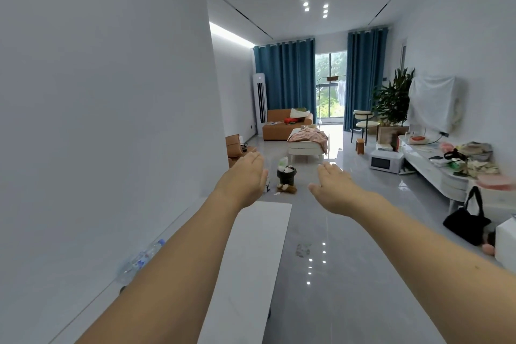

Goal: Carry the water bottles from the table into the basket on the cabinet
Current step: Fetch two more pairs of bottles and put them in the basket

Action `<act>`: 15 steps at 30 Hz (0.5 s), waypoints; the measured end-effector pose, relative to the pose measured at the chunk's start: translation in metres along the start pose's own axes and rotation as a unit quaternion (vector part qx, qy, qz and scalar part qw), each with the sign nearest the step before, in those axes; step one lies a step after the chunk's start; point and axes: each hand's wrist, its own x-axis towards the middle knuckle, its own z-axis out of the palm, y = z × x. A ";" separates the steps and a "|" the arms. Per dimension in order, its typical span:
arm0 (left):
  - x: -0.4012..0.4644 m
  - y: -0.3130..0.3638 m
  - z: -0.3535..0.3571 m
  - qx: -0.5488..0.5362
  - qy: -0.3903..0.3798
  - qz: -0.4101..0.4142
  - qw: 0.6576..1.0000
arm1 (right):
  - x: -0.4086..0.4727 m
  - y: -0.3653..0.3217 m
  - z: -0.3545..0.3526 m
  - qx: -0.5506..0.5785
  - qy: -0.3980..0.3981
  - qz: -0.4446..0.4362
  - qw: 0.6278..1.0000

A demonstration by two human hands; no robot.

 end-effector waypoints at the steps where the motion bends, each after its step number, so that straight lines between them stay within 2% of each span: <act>1: 0.017 0.004 0.007 -0.004 0.007 -0.003 1.000 | 0.014 0.012 -0.002 -0.006 0.003 0.001 1.000; 15: 0.198 -0.005 0.114 0.009 -0.008 -0.002 1.000 | 0.198 0.117 0.028 -0.016 -0.020 0.003 1.000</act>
